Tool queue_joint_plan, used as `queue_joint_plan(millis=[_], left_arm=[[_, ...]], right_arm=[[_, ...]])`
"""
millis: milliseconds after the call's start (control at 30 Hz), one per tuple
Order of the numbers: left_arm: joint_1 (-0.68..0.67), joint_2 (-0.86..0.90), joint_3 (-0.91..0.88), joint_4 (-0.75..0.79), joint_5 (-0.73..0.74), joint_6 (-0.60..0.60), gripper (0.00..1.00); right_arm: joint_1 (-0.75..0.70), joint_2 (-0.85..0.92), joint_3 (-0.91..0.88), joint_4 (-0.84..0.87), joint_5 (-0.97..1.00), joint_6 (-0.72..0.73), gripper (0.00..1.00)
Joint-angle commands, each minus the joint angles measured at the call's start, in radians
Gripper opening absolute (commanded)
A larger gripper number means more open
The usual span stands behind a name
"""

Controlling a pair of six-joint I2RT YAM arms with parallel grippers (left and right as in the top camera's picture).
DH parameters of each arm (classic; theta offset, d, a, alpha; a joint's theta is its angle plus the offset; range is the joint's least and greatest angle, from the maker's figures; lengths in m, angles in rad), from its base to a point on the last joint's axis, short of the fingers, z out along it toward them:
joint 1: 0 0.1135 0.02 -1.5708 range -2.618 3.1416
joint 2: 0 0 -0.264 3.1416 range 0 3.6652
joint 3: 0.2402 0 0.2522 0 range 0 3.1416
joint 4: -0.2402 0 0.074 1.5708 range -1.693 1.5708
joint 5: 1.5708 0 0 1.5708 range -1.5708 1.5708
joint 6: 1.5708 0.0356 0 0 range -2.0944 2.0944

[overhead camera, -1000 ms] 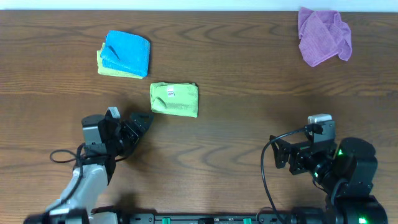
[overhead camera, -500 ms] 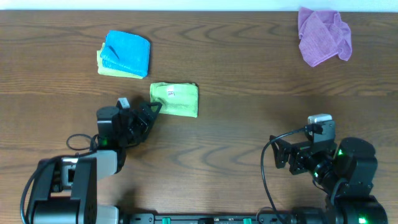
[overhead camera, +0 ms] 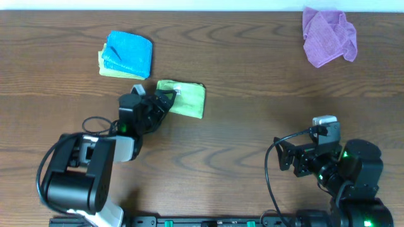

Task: Fold the cloth
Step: 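Lift the folded green cloth with the left gripper onto the blue stack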

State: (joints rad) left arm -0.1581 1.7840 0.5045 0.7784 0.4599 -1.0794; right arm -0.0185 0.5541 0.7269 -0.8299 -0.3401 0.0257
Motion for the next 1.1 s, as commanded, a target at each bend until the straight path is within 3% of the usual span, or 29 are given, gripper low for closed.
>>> queue_joint_plan(millis=[0,33,100,167,333,633,1067], left_arm=[[-0.014,0.122,-0.025,-0.068,-0.094,0.006,0.74],[-0.014,0.134,-0.019,-0.062,-0.093,0.01,0.6],[-0.014,0.168,-0.006,-0.017,-0.089,0.04,0.21],[-0.014,0.182,0.003,0.014,-0.075,0.066,0.07],[-0.014,0.184,0.036,0.025,-0.059,0.13,0.06],[0.003,0.141,0.239,0.001,0.113,0.164,0.06],[0.147,0.069,0.855,-0.739,0.083,0.397,0.06]], right_arm=[[-0.008,-0.004,-0.003,-0.001,0.002,0.011,0.99],[-0.008,-0.004,-0.003,-0.001,0.002,0.011,0.99],[-0.008,-0.004,-0.003,-0.001,0.002,0.011,0.99],[-0.008,-0.004,-0.003,-0.001,0.003,0.011,0.99],[-0.008,-0.004,-0.003,-0.001,0.003,0.011,0.99],[-0.008,-0.004,-0.003,-0.001,0.003,0.011,0.99],[-0.008,-0.004,-0.003,-0.001,0.003,0.011,0.99]])
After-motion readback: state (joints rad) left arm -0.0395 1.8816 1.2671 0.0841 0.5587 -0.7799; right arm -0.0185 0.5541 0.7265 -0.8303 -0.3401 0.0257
